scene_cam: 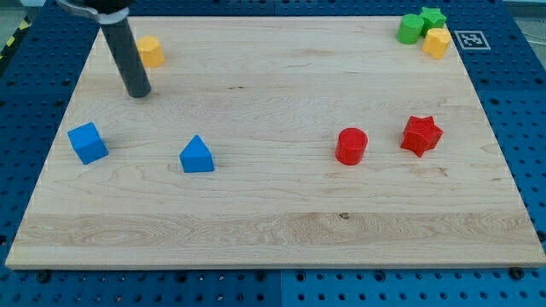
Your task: Slide the yellow hexagon to the right side of the board
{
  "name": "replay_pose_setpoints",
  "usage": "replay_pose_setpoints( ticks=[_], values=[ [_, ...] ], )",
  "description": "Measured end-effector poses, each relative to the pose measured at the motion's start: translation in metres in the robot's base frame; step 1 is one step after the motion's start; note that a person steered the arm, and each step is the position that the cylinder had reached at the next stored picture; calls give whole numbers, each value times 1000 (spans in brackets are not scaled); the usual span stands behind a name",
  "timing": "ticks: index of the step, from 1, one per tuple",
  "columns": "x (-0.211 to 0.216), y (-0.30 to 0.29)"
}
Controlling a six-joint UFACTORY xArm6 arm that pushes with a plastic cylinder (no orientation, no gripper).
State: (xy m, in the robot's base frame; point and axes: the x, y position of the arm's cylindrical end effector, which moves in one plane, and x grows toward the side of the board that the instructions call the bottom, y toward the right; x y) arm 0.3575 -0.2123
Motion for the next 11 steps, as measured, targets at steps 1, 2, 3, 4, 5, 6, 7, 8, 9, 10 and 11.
replay_pose_setpoints(
  ticks=[1, 2, 3, 4, 5, 6, 7, 8, 9, 10, 11],
  values=[
    [-31, -16],
    [-46, -34],
    [-59, -35],
    [-73, -35],
    [-78, -19],
    [-72, -3],
    [-70, 14],
    [-70, 37],
    [-62, 59],
    [-55, 82],
    [-55, 103]
  ],
)
